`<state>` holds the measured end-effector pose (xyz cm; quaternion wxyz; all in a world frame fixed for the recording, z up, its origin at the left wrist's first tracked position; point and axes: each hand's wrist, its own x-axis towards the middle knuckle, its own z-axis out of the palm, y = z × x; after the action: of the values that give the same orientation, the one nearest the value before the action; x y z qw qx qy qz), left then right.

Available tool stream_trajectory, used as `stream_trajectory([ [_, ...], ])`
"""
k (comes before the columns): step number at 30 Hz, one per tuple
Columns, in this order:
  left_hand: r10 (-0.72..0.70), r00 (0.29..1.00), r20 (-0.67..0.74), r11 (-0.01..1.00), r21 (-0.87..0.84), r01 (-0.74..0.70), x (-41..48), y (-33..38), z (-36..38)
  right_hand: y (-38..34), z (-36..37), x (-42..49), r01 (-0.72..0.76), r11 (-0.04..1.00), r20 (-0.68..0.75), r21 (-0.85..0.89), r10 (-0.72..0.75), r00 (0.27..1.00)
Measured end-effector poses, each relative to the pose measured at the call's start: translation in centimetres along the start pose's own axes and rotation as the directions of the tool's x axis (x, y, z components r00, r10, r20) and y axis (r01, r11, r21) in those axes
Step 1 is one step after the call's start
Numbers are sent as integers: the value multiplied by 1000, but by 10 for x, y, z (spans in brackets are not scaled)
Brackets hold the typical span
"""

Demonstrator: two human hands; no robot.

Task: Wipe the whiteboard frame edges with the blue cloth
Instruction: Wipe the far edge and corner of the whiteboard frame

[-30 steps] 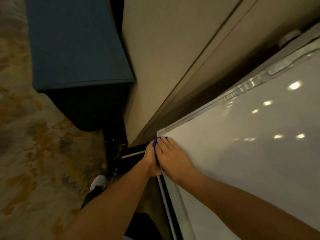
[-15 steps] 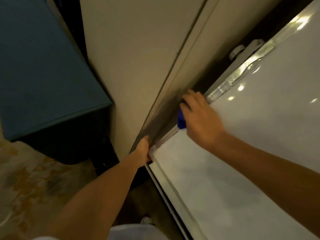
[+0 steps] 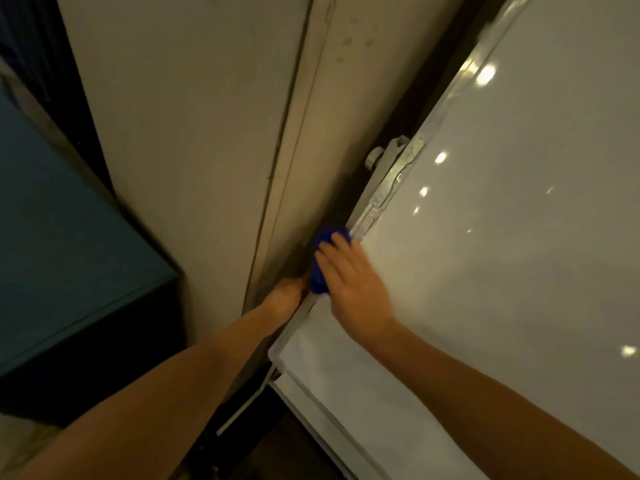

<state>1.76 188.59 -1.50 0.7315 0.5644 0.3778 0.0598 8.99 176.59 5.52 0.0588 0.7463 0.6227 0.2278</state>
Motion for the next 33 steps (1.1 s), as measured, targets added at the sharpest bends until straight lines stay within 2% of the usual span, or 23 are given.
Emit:
stream_trajectory([
  [2,93,994,52,987,126,-99,-2,-4,-5,-19,8,-9,106,994,112,-4,-104,988],
  [3,126,989,71,978,157,-136,-3,-6,-9,-16,5,-6,104,995,108,-4,-103,989],
  [5,164,984,68,971,165,-173,0,-7,-13,12,-4,10,28,999,-39,24,-27,999],
  [7,135,990,35,970,200,-140,5,-7,-10,45,-15,22,-85,992,-192,96,102,976],
  [9,171,985,34,951,256,-174,2,-1,-5,44,-14,19,-147,977,-256,156,184,949],
  [10,225,973,46,934,274,-229,2,0,-4,31,-7,15,-118,978,-249,170,158,956],
  [12,306,949,77,916,247,-315,2,2,-3,2,6,4,15,987,-163,158,12,987],
  [14,309,944,118,895,300,-331,-1,7,-5,6,4,4,63,990,-149,122,-45,988],
  [17,272,947,173,859,400,-320,-9,15,-4,46,-10,16,-121,986,-264,115,148,953],
  [19,305,926,223,801,466,-376,-13,19,-1,34,-10,12,-193,968,-312,163,236,920],
  [21,330,909,254,777,474,-415,-11,19,0,6,3,5,-92,986,-287,137,128,949],
  [23,323,912,253,787,463,-407,-8,18,-2,7,0,5,-16,994,-239,108,42,970],
  [26,308,918,249,743,540,-396,-4,16,-5,51,-22,16,-182,977,-306,109,207,929],
  [28,319,909,268,733,538,-416,-2,17,-4,53,-30,17,-247,959,-343,142,281,896],
  [29,337,900,277,723,536,-436,-3,18,-4,41,-24,15,-222,965,-350,136,257,901],
  [32,405,863,302,687,522,-505,-5,26,-5,8,-6,2,-13,998,-248,57,27,968],
  [33,423,850,315,649,549,-526,-7,32,-7,12,-9,-1,3,999,-226,46,7,974],
])
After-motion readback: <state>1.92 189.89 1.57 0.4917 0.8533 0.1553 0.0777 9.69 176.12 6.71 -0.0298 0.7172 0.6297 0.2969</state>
